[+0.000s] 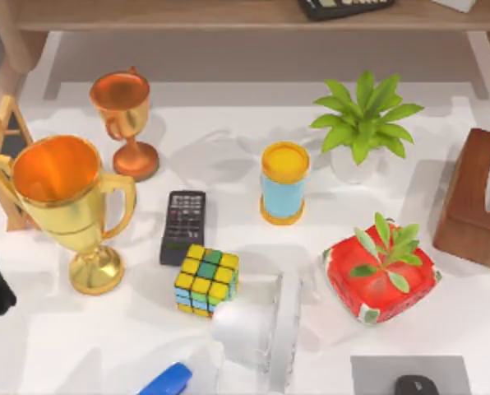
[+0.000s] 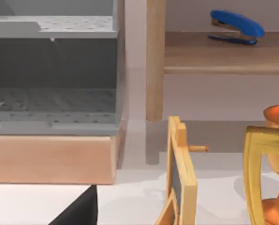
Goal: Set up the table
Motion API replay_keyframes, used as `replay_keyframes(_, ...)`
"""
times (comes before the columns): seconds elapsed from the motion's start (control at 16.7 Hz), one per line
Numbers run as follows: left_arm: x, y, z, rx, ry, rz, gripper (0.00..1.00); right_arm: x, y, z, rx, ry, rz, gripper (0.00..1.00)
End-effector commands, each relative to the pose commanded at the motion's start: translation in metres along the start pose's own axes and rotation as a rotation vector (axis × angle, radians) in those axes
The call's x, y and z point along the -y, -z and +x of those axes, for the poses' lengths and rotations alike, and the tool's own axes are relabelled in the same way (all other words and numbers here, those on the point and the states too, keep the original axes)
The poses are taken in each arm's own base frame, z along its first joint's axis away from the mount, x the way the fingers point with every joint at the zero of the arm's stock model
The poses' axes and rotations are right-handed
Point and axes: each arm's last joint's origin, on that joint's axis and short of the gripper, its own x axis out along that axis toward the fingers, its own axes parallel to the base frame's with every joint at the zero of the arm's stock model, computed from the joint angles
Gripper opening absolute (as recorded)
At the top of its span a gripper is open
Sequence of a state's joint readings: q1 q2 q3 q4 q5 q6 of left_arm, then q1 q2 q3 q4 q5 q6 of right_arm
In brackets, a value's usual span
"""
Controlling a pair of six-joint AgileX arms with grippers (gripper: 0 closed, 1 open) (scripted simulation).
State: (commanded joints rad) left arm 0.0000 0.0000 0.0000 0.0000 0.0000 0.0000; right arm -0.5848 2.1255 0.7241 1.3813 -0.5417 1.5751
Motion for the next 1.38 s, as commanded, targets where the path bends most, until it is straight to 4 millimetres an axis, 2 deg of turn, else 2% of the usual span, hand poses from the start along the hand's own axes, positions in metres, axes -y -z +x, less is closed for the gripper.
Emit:
replay_keyframes(0.12, 0.000, 0.000, 0.000, 0.000, 0.000, 0.000, 1.00, 0.004, 0.000, 0.010, 0.001, 0.011, 0.011, 0.00)
replay_keyframes(0.42, 0.000, 0.000, 0.000, 0.000, 0.000, 0.000, 1.00, -0.002, -0.001, 0.057, -0.004, -0.007, 0.000, 0.00)
replay_keyframes(0.84, 0.000, 0.000, 0.000, 0.000, 0.000, 0.000, 1.00, 0.002, 0.001, 0.065, 0.001, 0.014, 0.005, 0.00)
replay_keyframes(0.96, 0.000, 0.000, 0.000, 0.000, 0.000, 0.000, 1.00, 0.004, 0.000, 0.078, 0.001, 0.021, 0.008, 0.00)
replay_keyframes(1.2, 0.000, 0.000, 0.000, 0.000, 0.000, 0.000, 1.00, -0.010, -0.004, 0.113, 0.002, -0.023, -0.014, 0.00)
replay_keyframes(1.38, 0.000, 0.000, 0.000, 0.000, 0.000, 0.000, 1.00, -0.003, 0.000, 0.124, 0.002, 0.000, -0.005, 0.00)
